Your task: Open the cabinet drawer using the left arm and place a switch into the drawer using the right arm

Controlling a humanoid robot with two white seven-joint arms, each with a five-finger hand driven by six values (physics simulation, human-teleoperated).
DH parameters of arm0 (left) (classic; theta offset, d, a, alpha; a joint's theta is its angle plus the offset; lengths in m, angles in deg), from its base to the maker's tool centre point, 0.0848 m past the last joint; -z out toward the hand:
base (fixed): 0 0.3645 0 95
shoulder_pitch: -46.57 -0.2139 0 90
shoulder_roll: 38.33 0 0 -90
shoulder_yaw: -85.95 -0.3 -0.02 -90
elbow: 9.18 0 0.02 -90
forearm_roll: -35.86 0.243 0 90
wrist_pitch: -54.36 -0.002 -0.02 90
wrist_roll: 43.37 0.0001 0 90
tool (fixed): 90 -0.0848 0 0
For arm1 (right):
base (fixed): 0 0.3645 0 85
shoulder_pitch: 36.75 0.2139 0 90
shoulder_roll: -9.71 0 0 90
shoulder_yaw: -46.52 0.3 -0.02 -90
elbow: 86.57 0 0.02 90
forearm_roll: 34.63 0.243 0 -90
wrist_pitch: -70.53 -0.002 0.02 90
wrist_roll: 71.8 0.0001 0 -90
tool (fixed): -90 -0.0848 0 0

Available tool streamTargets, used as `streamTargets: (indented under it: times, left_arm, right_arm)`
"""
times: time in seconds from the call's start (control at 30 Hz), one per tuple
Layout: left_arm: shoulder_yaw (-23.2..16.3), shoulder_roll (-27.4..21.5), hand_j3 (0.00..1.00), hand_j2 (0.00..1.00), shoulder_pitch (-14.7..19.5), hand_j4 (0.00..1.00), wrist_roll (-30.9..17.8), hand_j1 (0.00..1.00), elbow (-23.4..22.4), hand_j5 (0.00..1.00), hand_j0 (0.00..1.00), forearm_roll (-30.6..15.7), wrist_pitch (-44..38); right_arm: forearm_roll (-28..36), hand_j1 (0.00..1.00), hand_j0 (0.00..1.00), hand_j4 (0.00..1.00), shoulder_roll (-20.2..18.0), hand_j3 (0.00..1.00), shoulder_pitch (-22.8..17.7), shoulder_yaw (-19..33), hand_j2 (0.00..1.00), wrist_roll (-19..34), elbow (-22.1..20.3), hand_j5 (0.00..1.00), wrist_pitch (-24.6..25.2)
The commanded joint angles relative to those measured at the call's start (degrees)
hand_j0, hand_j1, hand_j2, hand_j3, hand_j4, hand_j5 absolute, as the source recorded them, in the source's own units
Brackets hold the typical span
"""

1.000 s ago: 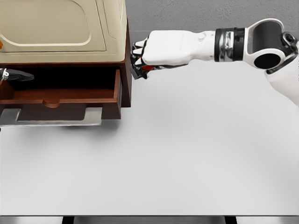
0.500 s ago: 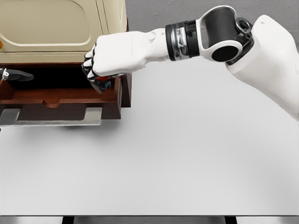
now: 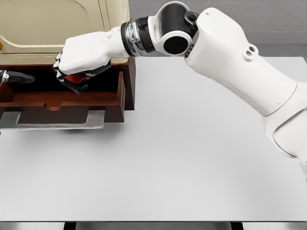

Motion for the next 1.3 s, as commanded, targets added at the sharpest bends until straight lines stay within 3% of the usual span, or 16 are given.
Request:
streamTargets:
  times: [0.0,0.07,0.1,0.13,0.33,0.4,0.5,0.6,0.67,0.73,0.8,0.87,1.03,1.27]
  left_arm:
    - [0.1,0.0,1.00,1.00,0.0,1.00,0.0,1.00,-0.1,1.00,1.00,-0.5,-0.1]
    - [0.1,0.0,1.00,1.00,0.0,1.00,0.0,1.00,-0.2,1.00,1.00,-0.5,-0.1]
    - [0.1,0.0,1.00,1.00,0.0,1.00,0.0,1.00,-0.2,1.00,1.00,-0.5,-0.1]
    - [0.1,0.0,1.00,1.00,0.0,1.00,0.0,1.00,-0.1,1.00,1.00,-0.6,-0.1]
    - [0.1,0.1,1.00,1.00,0.0,1.00,0.0,1.00,-0.1,1.00,1.00,-0.7,-0.1]
    - [0.1,0.0,1.00,1.00,0.0,1.00,0.0,1.00,-0.1,1.00,1.00,-0.8,-0.1]
    - [0.1,0.2,1.00,1.00,0.0,1.00,0.0,1.00,-0.1,1.00,1.00,-1.1,-0.1]
    - [0.6,1.0,1.00,1.00,0.0,1.00,0.0,1.00,0.4,1.00,1.00,-1.2,0.0]
    - [1.0,1.3,1.00,1.00,0.0,1.00,0.0,1.00,0.4,1.00,1.00,-1.4,0.0]
    - [2.7,2.9,1.00,1.00,0.0,1.00,0.0,1.00,0.4,1.00,1.00,-1.5,0.0]
    - [3.1,5.8,1.00,1.00,0.2,1.00,0.0,1.00,0.5,1.00,1.00,-1.9,0.1]
    - [4.1,8.5,1.00,1.00,0.4,1.00,0.0,1.00,0.5,1.00,1.00,-1.9,0.4]
    - [4.1,15.7,1.00,1.00,0.4,1.00,0.0,1.00,0.5,1.00,1.00,-1.9,0.5]
    - [4.0,16.8,1.00,1.00,0.0,1.00,0.0,1.00,0.5,1.00,1.00,-1.9,0.6]
  right_arm:
    - [0.1,0.32,0.32,0.32,1.5,0.32,0.1,-0.3,0.32,-0.1,2.7,0.32,0.2]
    - [-0.2,0.51,0.51,0.51,1.5,0.51,0.5,0.0,0.51,-0.1,3.7,0.51,0.2]
    - [-0.7,0.69,0.69,0.69,1.5,0.69,0.6,0.1,0.69,-0.1,3.8,0.69,0.2]
    - [-2.6,1.00,1.00,1.00,1.5,1.00,0.8,0.3,1.00,-0.1,3.8,1.00,0.2]
    - [-3.5,1.00,1.00,1.00,1.5,1.00,0.9,0.7,1.00,-0.1,3.4,1.00,0.2]
    - [-3.2,1.00,1.00,1.00,0.8,1.00,0.6,0.7,1.00,-0.1,0.7,1.00,0.2]
    - [-2.9,1.00,1.00,1.00,-8.5,1.00,-1.4,3.2,1.00,-0.1,-12.9,1.00,0.2]
    - [-2.8,1.00,1.00,1.00,-18.8,1.00,-4.7,7.6,1.00,-0.1,-23.2,1.00,0.2]
    - [-2.7,1.00,1.00,1.00,-26.1,1.00,-8.3,11.2,1.00,-0.1,-25.3,1.00,0.2]
    - [-2.6,1.00,1.00,1.00,-34.5,1.00,-16.0,15.0,1.00,-0.1,-25.8,1.00,0.2]
    - [-2.5,1.00,1.00,1.00,-40.2,1.00,-25.7,23.9,1.00,-0.1,-25.8,1.00,0.2]
    - [-2.6,1.00,1.00,1.00,-41.6,1.00,-29.4,24.7,1.00,-0.1,-25.7,1.00,0.2]
    - [-2.6,1.00,1.00,1.00,-43.1,1.00,-30.3,24.8,1.00,-0.1,-25.4,1.00,0.2]
    - [-2.8,1.00,1.00,1.00,-43.1,1.00,-30.8,24.7,1.00,-0.1,-25.1,1.00,0.2]
